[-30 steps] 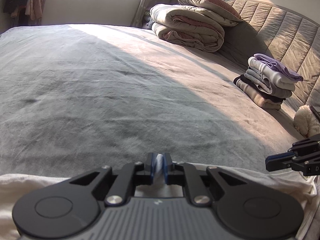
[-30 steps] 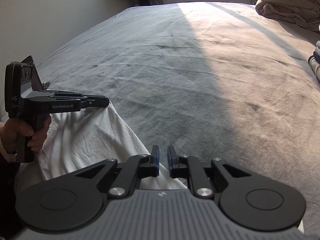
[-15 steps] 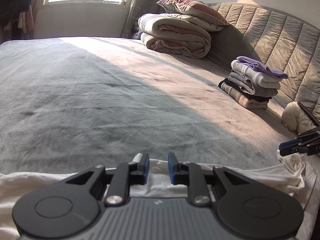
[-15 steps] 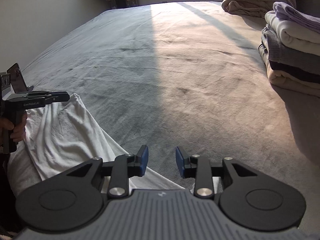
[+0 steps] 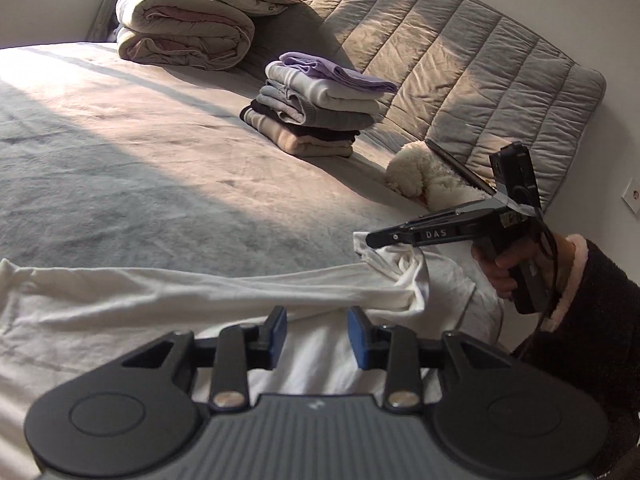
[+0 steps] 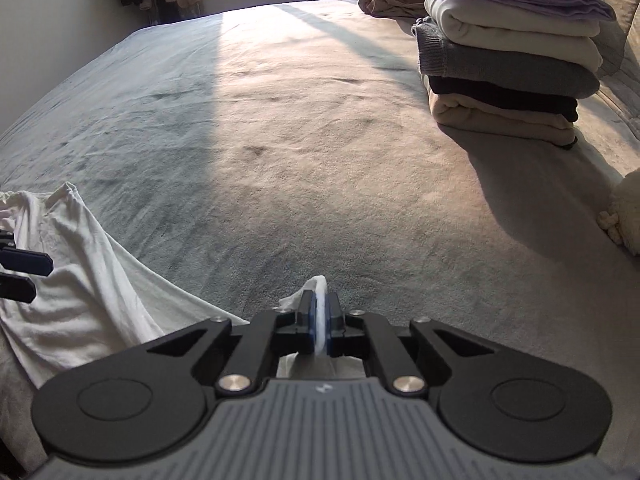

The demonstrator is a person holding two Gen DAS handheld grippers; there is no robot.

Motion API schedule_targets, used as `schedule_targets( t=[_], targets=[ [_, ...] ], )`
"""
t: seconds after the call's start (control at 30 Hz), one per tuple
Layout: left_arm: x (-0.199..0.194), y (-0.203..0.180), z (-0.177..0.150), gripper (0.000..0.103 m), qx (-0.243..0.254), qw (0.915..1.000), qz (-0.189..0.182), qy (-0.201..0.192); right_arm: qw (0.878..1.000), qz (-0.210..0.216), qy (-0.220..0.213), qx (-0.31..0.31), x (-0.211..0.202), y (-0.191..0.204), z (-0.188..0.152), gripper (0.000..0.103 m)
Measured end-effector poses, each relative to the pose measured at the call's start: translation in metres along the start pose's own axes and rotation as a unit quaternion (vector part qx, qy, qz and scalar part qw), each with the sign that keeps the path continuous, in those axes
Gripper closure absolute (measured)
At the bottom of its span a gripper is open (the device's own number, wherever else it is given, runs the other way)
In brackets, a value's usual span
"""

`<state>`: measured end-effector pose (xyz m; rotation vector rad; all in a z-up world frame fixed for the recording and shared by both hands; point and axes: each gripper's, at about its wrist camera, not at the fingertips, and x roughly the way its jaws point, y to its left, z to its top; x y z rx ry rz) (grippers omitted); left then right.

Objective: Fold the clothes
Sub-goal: 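Grasp the pants edge with the right gripper and lift it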

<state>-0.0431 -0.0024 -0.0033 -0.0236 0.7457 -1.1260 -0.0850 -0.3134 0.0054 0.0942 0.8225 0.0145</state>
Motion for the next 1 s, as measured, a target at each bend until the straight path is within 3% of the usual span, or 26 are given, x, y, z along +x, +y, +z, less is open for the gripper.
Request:
schedule_targets(
  t=[0.37, 0.53, 0.73, 0.9, 1.0],
  targets=[
    [0.026, -0.030, -0.013, 0.068, 0.043, 0.9977, -0.022, 0.048, 0.993, -0.048, -0.067, 0.080, -0.027, -0.016, 0.006, 0.101],
    [0.035, -0.029, -0.017, 0.069, 0.044, 0.9973, -0.013, 0.057, 0.988, -0.070, -0.086, 0.106, -0.026, -0.018, 0.017, 0.101],
    [0.037, -0.026, -0.018, 0.073, 0.035, 0.9977, -0.016, 0.055, 0.980, -0.124, -0.099, 0.118, -0.008, -0.024, 0.030, 0.101],
    [0.036, -0.024, -0.019, 0.074, 0.027, 0.9982, -0.016, 0.052, 0.978, -0.099, -0.105, 0.150, 0.010, -0.035, 0.030, 0.100],
    [0.037, -0.024, -0.018, 0.074, 0.025, 0.9983, -0.016, 0.049, 0.974, -0.094, -0.099, 0.180, 0.003, -0.042, 0.029, 0.085]
  ],
)
